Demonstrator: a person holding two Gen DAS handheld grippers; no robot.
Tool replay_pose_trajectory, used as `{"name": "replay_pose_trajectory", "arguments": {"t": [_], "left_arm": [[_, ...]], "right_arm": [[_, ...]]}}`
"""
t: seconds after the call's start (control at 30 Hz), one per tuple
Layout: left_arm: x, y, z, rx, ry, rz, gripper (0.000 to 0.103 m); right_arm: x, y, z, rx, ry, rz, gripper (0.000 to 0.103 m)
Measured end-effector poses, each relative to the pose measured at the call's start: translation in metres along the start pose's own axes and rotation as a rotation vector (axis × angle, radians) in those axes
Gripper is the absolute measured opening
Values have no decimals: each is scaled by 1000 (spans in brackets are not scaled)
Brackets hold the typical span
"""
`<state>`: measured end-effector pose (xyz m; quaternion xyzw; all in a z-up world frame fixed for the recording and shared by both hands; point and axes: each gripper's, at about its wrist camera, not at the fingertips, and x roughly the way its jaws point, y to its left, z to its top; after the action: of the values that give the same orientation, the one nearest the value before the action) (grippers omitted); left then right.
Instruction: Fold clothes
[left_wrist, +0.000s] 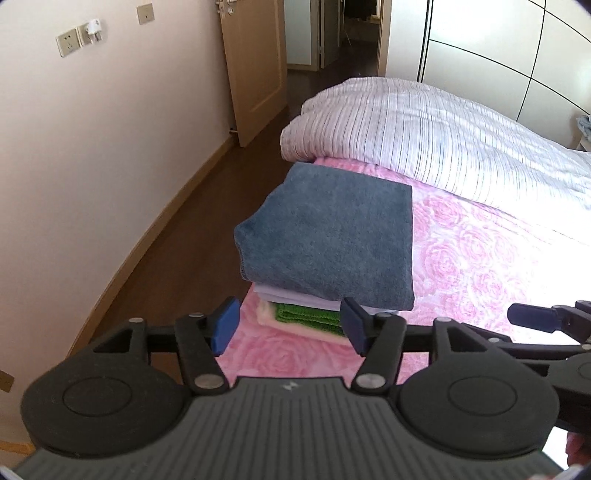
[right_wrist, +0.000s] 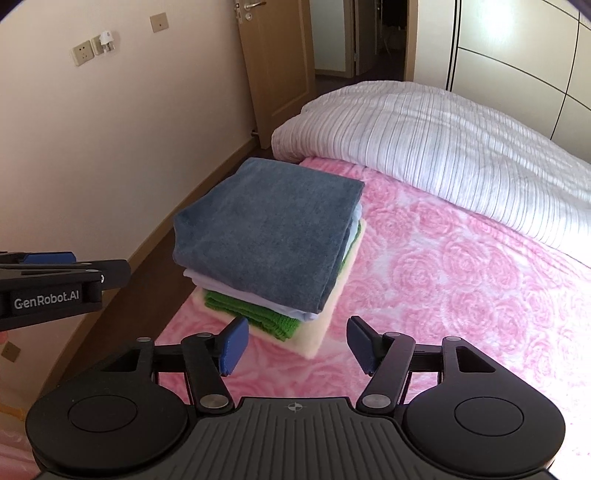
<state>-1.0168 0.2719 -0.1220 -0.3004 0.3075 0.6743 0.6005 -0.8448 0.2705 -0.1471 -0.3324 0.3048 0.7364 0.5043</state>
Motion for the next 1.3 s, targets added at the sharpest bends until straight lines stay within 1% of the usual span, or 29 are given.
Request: {"name": "replay_pose_trajectory", "arguments": {"t": [0.1,0.23,0.3,0.33,0.5,0.6,0.67,0.83,1.03,1.1,1.17,1.3], "left_arm": [[-3,-1,0,-10,-3,12,59],[-10,-7,0,-43,-12,54,59],[-14,-15,-2,-67,-30,98,64],[-16,-19,-2,-79,-39,121,64],[-31,-55,-16,-194,-42,145,64],[-39,-76,-25,-264,-43,158,64],[-49,-100,-36,-298,-45,173,64],[-80,-173,-57,-337,-30,233,64],[-116,-259,-84,-377,-25,312,64],[-123,-284,-91,-382,-19,334,64],[-129,-308,-98,-386,-12,355,64],[-141,-340,-106,-420,-27,395,66]], "right_arm": [[-3,-3,-2,5,-8,-6,63],[-5,-10,-3,-6,-10,-1,63],[-6,-17,-3,-18,-6,11,63],[-6,-22,-3,-25,-2,18,63],[-8,-54,-9,-90,8,50,63],[-15,-82,-15,-140,4,91,63],[-22,-103,-19,-178,-2,124,63],[-47,-163,-32,-274,-14,201,63],[-90,-234,-49,-334,6,271,63],[-100,-254,-54,-361,10,282,63],[-106,-269,-59,-381,15,274,63],[-114,-286,-64,-414,25,287,63]]}}
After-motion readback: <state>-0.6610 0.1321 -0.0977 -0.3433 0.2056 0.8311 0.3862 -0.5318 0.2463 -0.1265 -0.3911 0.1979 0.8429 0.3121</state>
